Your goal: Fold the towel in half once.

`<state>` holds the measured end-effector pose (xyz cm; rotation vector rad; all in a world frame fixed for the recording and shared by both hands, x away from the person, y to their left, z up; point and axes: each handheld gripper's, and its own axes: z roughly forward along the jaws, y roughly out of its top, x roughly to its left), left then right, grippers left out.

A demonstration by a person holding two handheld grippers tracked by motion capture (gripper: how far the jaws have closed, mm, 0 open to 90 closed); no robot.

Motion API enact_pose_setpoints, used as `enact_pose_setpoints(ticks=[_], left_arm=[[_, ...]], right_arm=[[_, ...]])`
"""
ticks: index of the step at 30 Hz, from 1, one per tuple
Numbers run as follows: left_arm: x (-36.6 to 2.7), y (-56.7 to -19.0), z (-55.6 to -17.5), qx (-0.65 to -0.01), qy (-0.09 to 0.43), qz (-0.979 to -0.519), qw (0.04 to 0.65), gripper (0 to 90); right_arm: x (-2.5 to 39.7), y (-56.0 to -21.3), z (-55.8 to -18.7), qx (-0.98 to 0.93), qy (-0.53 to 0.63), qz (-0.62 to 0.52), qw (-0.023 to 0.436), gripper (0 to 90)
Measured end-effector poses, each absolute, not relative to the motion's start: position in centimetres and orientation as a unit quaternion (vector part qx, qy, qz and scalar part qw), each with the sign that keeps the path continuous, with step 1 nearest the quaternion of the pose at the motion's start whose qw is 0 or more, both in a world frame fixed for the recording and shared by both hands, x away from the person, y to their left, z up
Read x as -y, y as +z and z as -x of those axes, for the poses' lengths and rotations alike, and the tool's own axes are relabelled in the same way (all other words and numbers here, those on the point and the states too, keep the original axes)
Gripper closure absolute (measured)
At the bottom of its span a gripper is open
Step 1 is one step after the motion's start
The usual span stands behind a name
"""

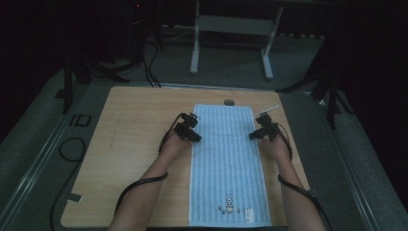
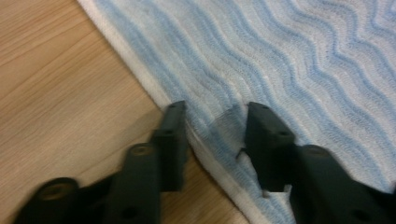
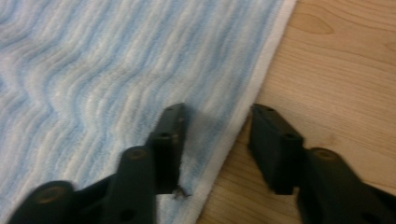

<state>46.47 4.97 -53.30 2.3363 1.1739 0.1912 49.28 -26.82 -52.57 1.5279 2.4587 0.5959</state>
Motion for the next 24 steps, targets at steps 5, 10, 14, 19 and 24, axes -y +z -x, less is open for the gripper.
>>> enact_pose_setpoints(ticks=[5, 10, 14, 19, 24], left_arm=[[-4.8, -53.4, -46.4, -0.422, 0.052, -0.864, 0.268, 85.6], [-5.3, -52.2, -45.9, -0.421, 0.055, -0.859, 0.285, 87.2], [-6.0, -50.5, -44.7, -0.406, 0.052, -0.861, 0.303, 87.2], [-6.4, -49.5, -42.3, -0.387, 0.056, -0.869, 0.304, 87.1], [-6.6, -49.6, -38.9, -0.368, 0.052, -0.874, 0.312, 86.9]], right_arm=[[26.5, -52.4, -48.9, -0.837, 0.194, -0.503, 0.094, 86.0], [26.9, -51.4, -48.2, -0.833, 0.218, -0.496, 0.107, 87.2], [27.2, -50.3, -46.7, -0.837, 0.232, -0.482, 0.113, 87.1], [27.3, -49.1, -44.2, -0.845, 0.246, -0.459, 0.12, 86.6], [27.2, -48.3, -41.1, -0.848, 0.265, -0.44, 0.131, 86.3]])
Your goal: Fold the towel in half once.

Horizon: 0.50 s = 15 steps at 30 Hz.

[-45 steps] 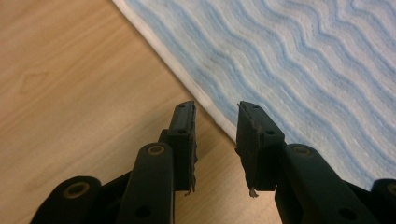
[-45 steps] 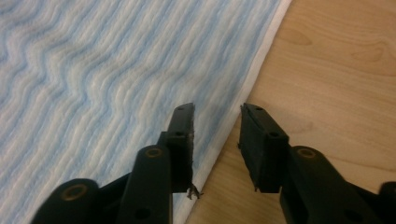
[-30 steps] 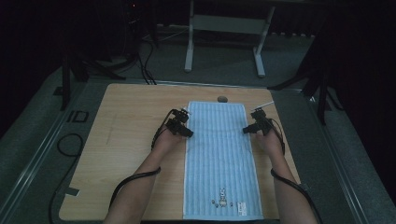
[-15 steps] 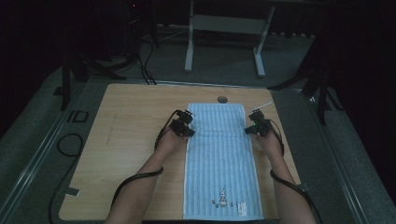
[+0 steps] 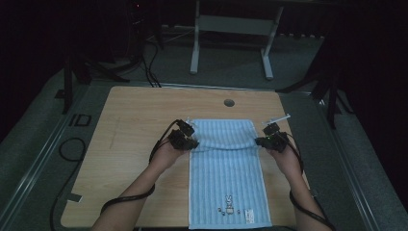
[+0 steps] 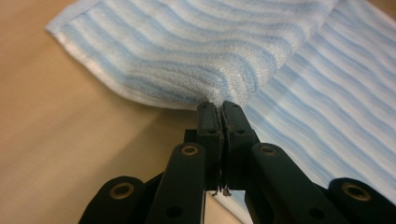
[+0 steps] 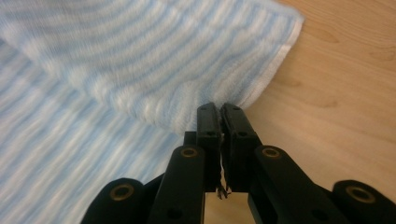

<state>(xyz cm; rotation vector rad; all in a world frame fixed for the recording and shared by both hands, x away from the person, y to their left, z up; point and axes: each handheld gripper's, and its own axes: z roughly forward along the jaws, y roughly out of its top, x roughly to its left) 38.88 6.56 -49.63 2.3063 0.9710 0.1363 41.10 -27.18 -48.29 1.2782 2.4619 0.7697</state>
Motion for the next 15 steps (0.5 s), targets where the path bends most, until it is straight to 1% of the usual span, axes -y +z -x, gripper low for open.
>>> enact_pose_setpoints(ticks=[3, 5, 6, 7, 8, 10, 12, 13, 15], left_arm=[[-6.5, -50.3, -37.0, -0.361, 0.05, -0.882, 0.3, 86.8], [-6.5, -50.9, -36.2, -0.353, 0.038, -0.89, 0.286, 86.5], [-6.5, -51.1, -35.8, -0.353, 0.037, -0.891, 0.283, 85.5], [-6.6, -51.0, -35.5, -0.348, 0.038, -0.894, 0.278, 81.9], [-6.8, -50.7, -35.3, -0.346, 0.043, -0.894, 0.282, 76.0], [-7.1, -50.3, -35.2, -0.346, 0.042, -0.89, 0.293, 71.5], [-7.5, -49.3, -35.2, -0.344, 0.038, -0.885, 0.312, 69.7], [-7.5, -49.3, -35.2, -0.344, 0.038, -0.885, 0.312, 69.7], [-7.1, -49.2, -35.6, -0.342, 0.036, -0.884, 0.318, 68.5]], right_arm=[[27.1, -48.6, -39.2, -0.855, 0.262, -0.426, 0.136, 86.4], [27.2, -49.1, -38.2, -0.856, 0.261, -0.428, 0.131, 86.1], [27.3, -49.5, -37.8, -0.858, 0.256, -0.428, 0.124, 83.1], [27.5, -49.8, -37.6, -0.86, 0.253, -0.429, 0.111, 76.6], [27.7, -49.9, -37.3, -0.86, 0.255, -0.43, 0.106, 72.2], [28.1, -49.5, -36.9, -0.854, 0.262, -0.434, 0.117, 71.5], [28.3, -48.9, -36.8, -0.849, 0.273, -0.436, 0.119, 71.4], [28.2, -48.6, -36.8, -0.849, 0.275, -0.436, 0.116, 71.5], [27.7, -48.5, -37.0, -0.852, 0.272, -0.43, 0.125, 72.2]])
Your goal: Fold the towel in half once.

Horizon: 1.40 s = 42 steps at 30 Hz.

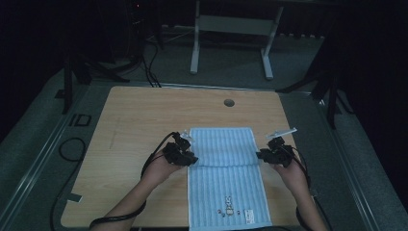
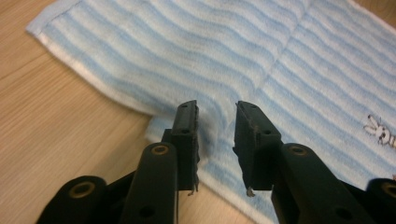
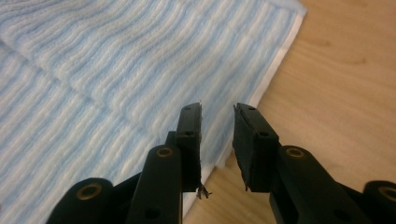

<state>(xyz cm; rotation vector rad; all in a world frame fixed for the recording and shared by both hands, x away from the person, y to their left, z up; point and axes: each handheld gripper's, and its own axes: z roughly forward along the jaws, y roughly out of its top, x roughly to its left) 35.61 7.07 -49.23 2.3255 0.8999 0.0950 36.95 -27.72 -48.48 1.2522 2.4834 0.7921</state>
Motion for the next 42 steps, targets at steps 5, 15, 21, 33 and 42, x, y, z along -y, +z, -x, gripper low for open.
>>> enact_pose_setpoints(ticks=[5, 15, 21, 33, 42], left_arm=[[-4.9, -50.4, -36.5, -0.323, 0.019, -0.893, 0.314, 68.5], [-4.6, -53.0, -36.9, -0.341, 0.0, -0.9, 0.271, 68.6], [-5.7, -52.9, -37.2, -0.347, 0.005, -0.9, 0.262, 69.9], [-7.0, -52.7, -38.6, -0.345, 0.023, -0.905, 0.247, 69.9], [-8.6, -52.7, -39.1, -0.357, 0.028, -0.902, 0.24, 70.0]], right_arm=[[26.1, -49.2, -37.8, -0.86, 0.268, -0.417, 0.123, 72.8], [24.9, -52.6, -39.1, -0.87, 0.229, -0.422, 0.108, 75.6], [24.3, -52.5, -39.3, -0.874, 0.224, -0.417, 0.106, 75.3], [22.6, -52.6, -40.2, -0.874, 0.224, -0.419, 0.102, 72.3], [20.9, -52.6, -40.7, -0.878, 0.219, -0.414, 0.101, 70.0]])
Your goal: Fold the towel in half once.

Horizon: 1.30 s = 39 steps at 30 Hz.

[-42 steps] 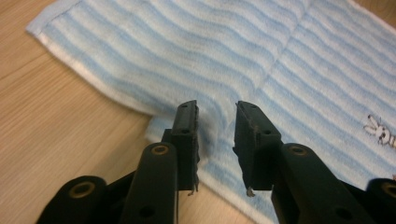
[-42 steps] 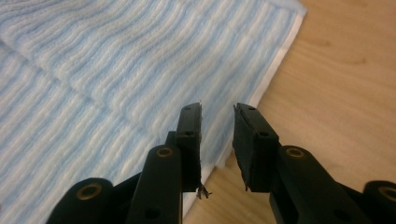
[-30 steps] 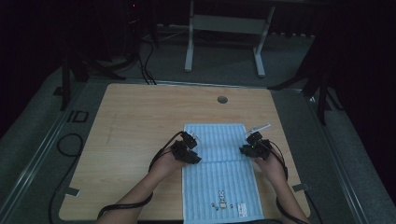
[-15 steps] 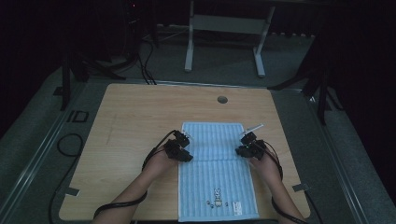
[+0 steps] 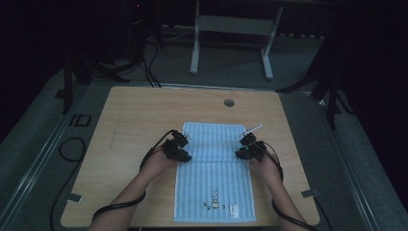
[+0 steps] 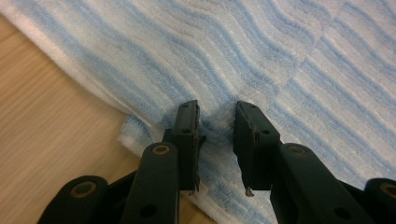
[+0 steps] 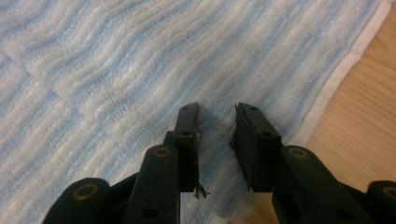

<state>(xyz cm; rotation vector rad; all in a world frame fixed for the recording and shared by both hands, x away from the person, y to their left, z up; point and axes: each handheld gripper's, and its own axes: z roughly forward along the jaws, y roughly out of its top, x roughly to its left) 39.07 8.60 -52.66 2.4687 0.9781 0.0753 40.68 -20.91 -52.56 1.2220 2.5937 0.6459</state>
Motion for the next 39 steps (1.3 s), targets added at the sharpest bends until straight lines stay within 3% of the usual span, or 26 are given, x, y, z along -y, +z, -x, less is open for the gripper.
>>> enact_pose_setpoints(ticks=[19, 23, 31, 39], left_arm=[[-12.1, -52.7, -39.3, -0.381, 0.034, -0.891, 0.245, 70.1], [-12.1, -52.3, -39.3, -0.381, 0.023, -0.889, 0.253, 69.8], [-12.5, -50.2, -41.7, -0.409, 0.065, -0.875, 0.251, 55.1], [-13.0, -50.3, -45.4, -0.456, 0.088, -0.85, 0.25, 52.3]], right_arm=[[16.7, -52.6, -42.1, -0.883, 0.214, -0.405, 0.107, 68.6], [16.9, -52.3, -42.2, -0.883, 0.22, -0.402, 0.1, 61.4], [18.2, -50.0, -44.6, -0.877, 0.216, -0.416, 0.109, 59.2], [19.4, -48.9, -48.7, -0.851, 0.217, -0.47, 0.093, 56.8]])
